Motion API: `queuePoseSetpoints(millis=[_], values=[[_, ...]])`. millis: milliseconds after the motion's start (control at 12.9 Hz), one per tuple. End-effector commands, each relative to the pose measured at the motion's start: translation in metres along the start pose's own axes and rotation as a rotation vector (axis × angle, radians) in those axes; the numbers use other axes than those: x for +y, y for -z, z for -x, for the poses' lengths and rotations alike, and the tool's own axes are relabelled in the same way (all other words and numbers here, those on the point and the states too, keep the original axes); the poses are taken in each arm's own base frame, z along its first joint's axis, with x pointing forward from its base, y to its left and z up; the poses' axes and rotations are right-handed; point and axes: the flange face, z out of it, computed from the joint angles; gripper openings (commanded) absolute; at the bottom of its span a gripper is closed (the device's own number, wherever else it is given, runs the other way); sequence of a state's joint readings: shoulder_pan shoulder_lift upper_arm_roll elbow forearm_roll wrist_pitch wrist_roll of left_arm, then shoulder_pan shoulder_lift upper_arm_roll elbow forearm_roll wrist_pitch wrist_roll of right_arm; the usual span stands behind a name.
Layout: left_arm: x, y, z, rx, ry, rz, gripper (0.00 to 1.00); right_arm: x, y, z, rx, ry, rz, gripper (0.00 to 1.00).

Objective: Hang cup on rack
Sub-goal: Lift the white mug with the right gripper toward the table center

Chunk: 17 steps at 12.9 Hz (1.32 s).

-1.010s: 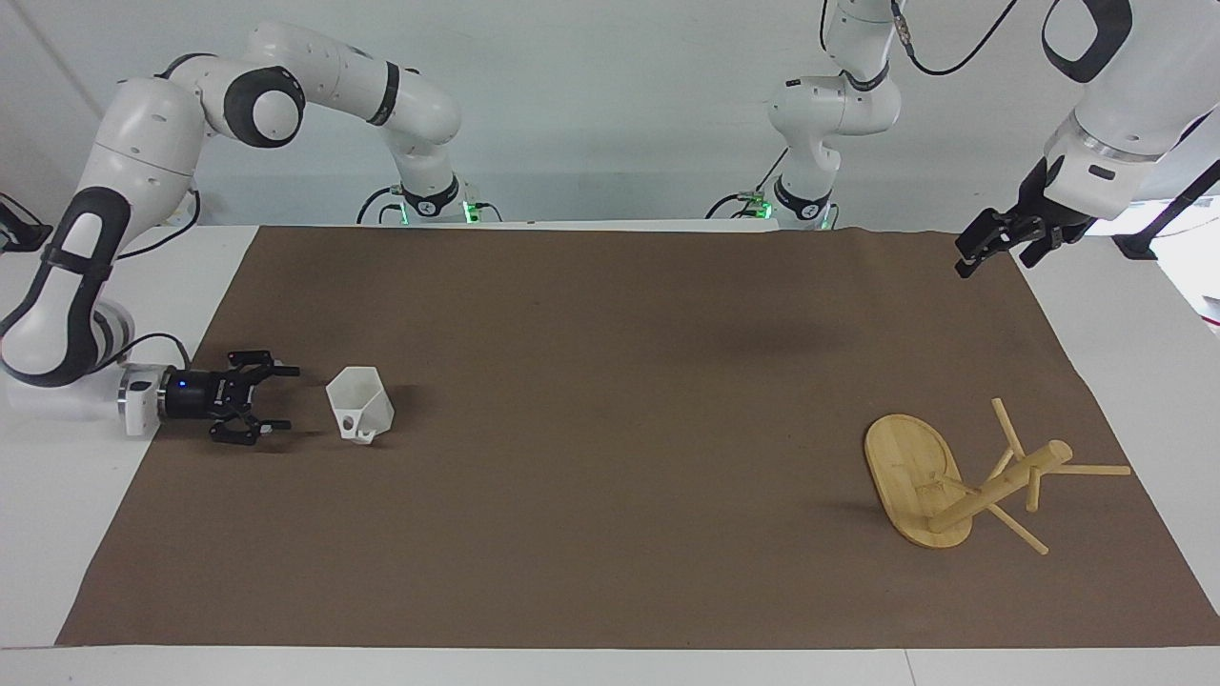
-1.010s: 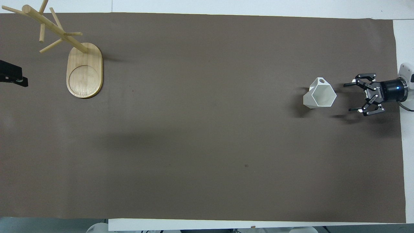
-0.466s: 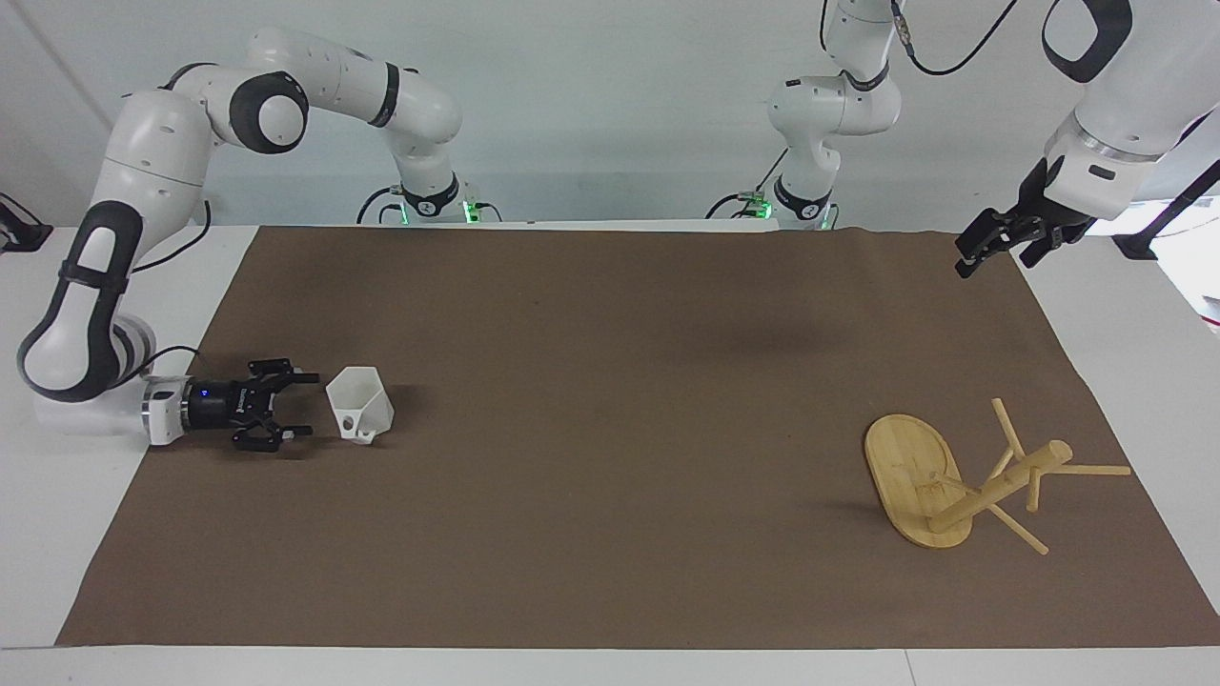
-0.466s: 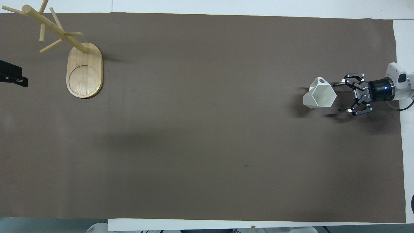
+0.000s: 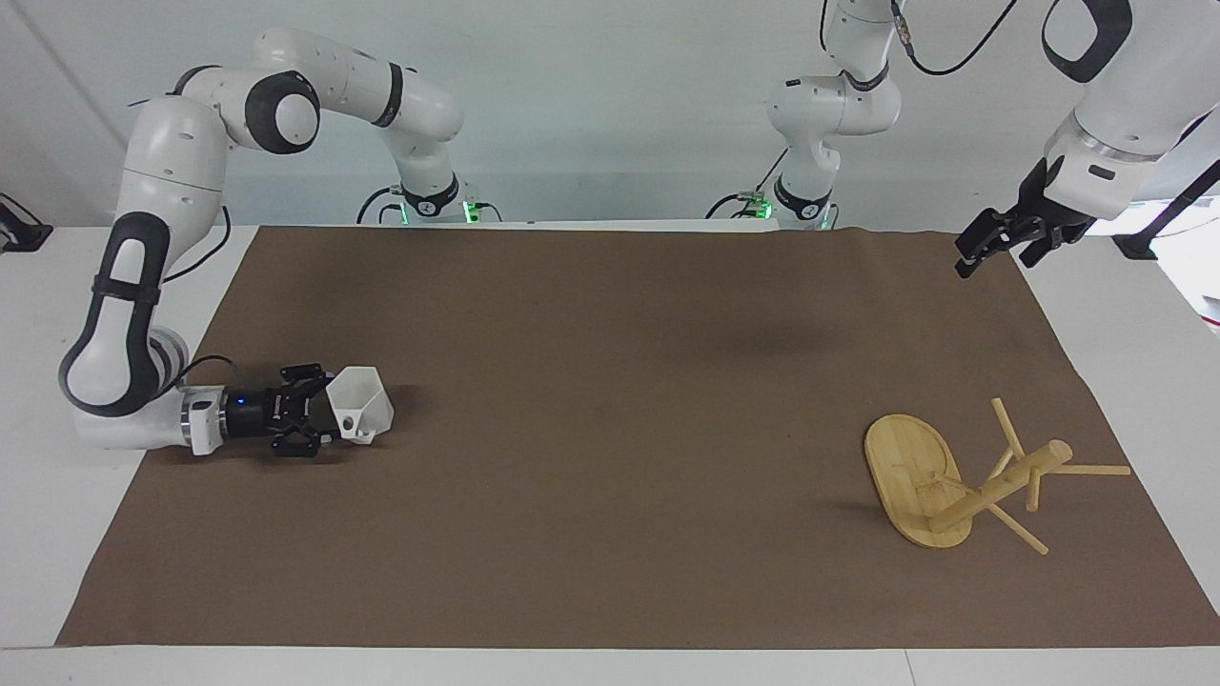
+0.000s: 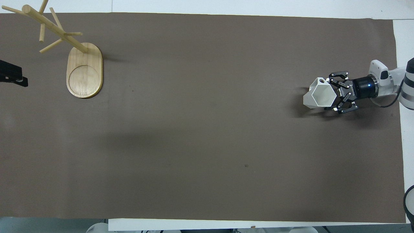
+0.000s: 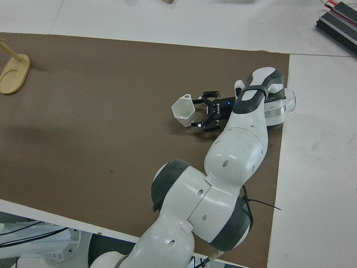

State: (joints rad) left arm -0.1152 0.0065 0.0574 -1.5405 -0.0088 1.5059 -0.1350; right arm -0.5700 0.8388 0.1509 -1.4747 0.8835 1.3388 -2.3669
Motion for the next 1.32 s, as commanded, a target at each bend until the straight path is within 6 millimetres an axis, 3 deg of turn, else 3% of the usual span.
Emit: queuePoseSetpoints(millis=[0, 311, 622, 699, 777, 933, 1010, 1244], values=[[-0.002, 0.002, 0.009, 0.002, -0.006, -0.003, 1.0, -0.012, -0.006, 0.0, 0.018, 0.006, 0.028, 1.0], [-0.001, 0.002, 0.008, 0.006, -0.008, -0.002, 1.0, -0.02, -0.018, 0.008, 0.043, 0.033, 0.061, 1.0], [-0.005, 0.003, 0.006, 0.012, 0.001, -0.002, 1.0, -0.014, -0.03, 0.004, 0.051, 0.099, 0.054, 0.95], [-0.005, 0.003, 0.006, 0.014, 0.003, -0.002, 1.0, -0.01, -0.036, 0.002, 0.054, 0.113, 0.051, 0.89], [-0.003, 0.002, 0.007, 0.011, 0.0, -0.003, 1.0, -0.008, -0.043, 0.0, 0.059, 0.115, 0.05, 0.74], [-0.001, 0.002, 0.009, 0.002, -0.008, -0.004, 1.0, -0.003, -0.05, -0.002, 0.062, 0.112, 0.05, 0.29], [-0.001, 0.002, 0.009, 0.002, -0.006, -0.004, 1.0, 0.005, -0.064, -0.008, 0.074, 0.115, 0.038, 0.19], [0.003, 0.003, 0.006, 0.014, -0.009, -0.004, 1.0, 0.029, -0.118, -0.048, 0.05, 0.076, 0.026, 0.11]])
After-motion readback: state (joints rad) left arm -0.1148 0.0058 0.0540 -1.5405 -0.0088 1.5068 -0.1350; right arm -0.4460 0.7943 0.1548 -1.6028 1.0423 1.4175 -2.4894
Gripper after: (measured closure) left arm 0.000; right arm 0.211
